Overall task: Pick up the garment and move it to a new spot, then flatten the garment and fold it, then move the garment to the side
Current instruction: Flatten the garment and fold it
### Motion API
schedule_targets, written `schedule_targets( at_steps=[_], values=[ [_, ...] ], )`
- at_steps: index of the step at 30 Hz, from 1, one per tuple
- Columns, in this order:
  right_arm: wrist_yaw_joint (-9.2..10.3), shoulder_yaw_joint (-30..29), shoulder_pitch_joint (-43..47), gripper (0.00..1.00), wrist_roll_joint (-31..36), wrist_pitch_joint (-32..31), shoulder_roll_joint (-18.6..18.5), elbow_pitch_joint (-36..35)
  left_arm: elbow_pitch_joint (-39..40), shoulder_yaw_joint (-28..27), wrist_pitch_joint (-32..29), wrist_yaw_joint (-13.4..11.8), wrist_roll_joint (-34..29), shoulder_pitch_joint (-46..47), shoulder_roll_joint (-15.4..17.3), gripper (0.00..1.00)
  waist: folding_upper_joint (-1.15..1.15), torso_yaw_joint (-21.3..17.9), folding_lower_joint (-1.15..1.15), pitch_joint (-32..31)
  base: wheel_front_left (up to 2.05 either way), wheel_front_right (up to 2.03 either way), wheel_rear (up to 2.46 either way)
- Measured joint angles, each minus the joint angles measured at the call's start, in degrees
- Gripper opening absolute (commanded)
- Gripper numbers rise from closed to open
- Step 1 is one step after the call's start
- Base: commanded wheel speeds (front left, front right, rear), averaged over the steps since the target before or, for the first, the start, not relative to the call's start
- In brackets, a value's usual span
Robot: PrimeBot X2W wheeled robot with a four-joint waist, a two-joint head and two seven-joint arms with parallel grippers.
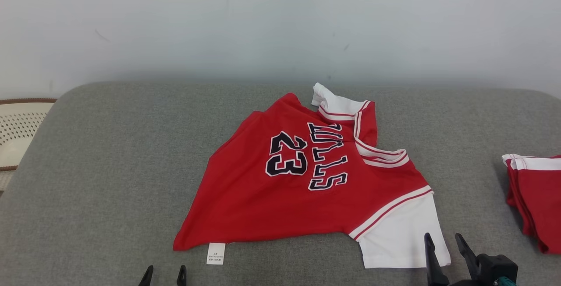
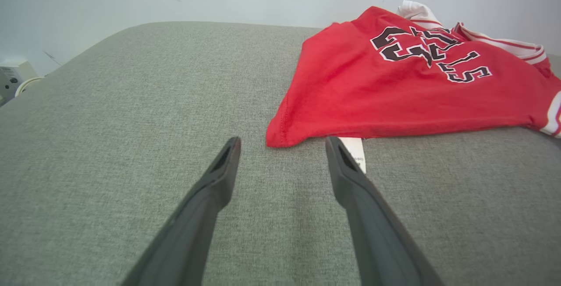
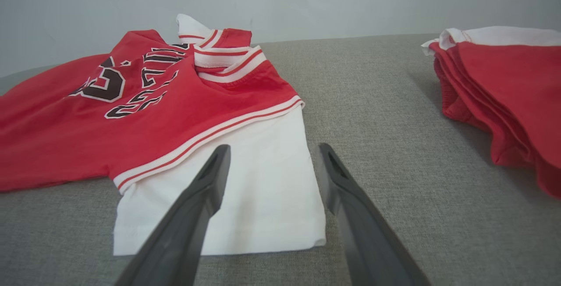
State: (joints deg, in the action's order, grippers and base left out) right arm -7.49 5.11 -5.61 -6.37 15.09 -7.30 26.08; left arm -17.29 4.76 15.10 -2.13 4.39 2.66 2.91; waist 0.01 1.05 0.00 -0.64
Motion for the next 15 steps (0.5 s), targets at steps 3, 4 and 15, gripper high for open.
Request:
schedule_targets(
  at_steps=[3, 4, 15],
  values=[
    [0.0, 0.0, 0.47, 1.0, 0.0, 0.01, 0.4, -1.12, 0.29, -0.13, 0.0, 0.0, 0.0, -0.27, 0.0, 1.0, 0.0, -0.28, 0.0, -0.26, 0.0, 0.0, 0.0],
    [0.0, -0.02, 0.47, 1.0, 0.0, 0.0, 0.43, -1.53, 0.4, -0.16, 0.0, -0.01, 0.0, -0.27, 0.0, 1.0, 0.0, -0.37, 0.0, -0.32, 0.0, 0.0, 0.0],
    [0.0, 0.07, 0.65, 1.0, 0.0, 0.01, 0.41, -3.93, 0.96, -0.51, 0.0, -0.34, 0.02, -0.36, 0.0, 1.0, 0.0, -0.73, 0.0, -0.32, 0.0, 0.0, 0.0]
  ],
)
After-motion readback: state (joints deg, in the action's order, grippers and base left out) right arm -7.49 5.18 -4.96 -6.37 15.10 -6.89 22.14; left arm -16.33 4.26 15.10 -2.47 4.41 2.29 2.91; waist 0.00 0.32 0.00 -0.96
